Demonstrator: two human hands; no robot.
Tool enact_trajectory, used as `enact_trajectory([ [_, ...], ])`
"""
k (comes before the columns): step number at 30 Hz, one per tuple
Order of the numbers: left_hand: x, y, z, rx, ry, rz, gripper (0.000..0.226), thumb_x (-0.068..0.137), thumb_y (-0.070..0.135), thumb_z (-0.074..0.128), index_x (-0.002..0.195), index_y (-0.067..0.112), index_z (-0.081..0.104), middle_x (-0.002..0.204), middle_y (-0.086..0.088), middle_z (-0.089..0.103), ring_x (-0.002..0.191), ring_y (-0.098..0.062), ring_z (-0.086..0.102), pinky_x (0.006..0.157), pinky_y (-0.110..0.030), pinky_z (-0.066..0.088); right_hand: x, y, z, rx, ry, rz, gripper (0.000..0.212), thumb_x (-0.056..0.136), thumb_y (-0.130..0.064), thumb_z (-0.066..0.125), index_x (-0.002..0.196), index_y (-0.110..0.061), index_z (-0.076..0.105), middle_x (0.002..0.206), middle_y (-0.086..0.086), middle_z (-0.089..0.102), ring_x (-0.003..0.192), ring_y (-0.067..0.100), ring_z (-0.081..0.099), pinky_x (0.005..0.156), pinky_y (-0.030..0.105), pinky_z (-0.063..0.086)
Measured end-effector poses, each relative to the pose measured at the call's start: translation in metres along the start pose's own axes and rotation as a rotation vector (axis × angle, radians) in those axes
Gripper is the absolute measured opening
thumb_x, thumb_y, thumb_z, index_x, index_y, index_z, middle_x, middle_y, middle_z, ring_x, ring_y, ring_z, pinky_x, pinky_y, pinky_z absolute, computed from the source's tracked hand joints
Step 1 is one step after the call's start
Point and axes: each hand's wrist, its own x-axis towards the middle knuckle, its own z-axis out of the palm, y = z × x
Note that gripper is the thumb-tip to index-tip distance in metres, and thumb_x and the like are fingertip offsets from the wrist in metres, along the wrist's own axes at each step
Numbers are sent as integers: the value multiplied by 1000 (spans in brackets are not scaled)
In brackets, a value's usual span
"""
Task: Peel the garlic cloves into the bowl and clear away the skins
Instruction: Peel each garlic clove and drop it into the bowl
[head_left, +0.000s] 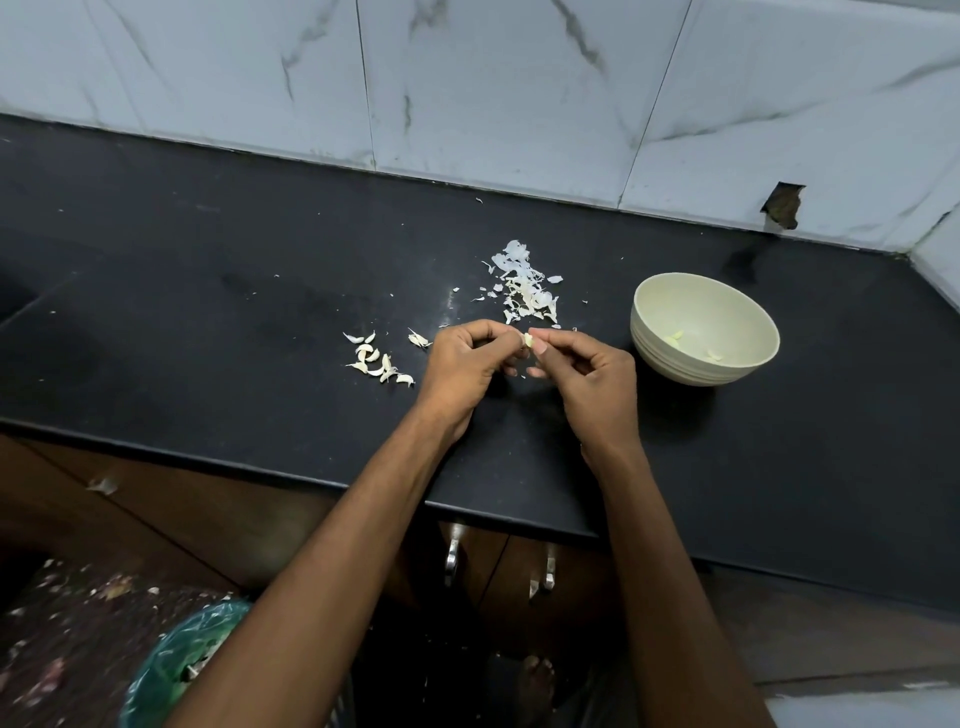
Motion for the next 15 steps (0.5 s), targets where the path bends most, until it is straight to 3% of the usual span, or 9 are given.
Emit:
enact_trajectory([
  [4, -1, 2, 2, 22, -23, 3, 17, 90, -2, 68, 77, 7, 74, 68, -2, 70, 63, -8, 60, 63, -24, 48, -3, -2, 1, -46, 6, -28, 17, 96, -7, 73, 111, -11, 80, 96, 2, 80, 82, 22, 78, 82, 42, 64],
  [8, 0, 1, 1, 21, -7, -7, 13, 91, -1, 67, 80, 3, 74, 70, -4, 69, 66, -12, 58, 63, -25, 48, -2, 1, 1, -56, -13, -46, 18, 97, -10, 72, 111, -17, 80, 105, 2, 79, 95, 21, 77, 89, 48, 62],
  [13, 1, -2, 1, -1, -25, 0, 12, 93, 0, 67, 85, 2, 76, 77, -9, 72, 69, -15, 58, 64, -26, 49, -3, -4, 0, 10, 0, -16, 16, 95, -2, 73, 107, -11, 79, 97, 7, 80, 79, 17, 77, 73, 24, 59],
  [15, 1, -2, 0, -26, -48, -3, 10, 95, 2, 67, 93, -4, 76, 82, -13, 73, 73, -17, 59, 65, -25, 48, -2, -5, 0, 53, 9, 16, 17, 94, -2, 73, 106, -13, 79, 94, 6, 81, 76, 19, 77, 73, 24, 59],
])
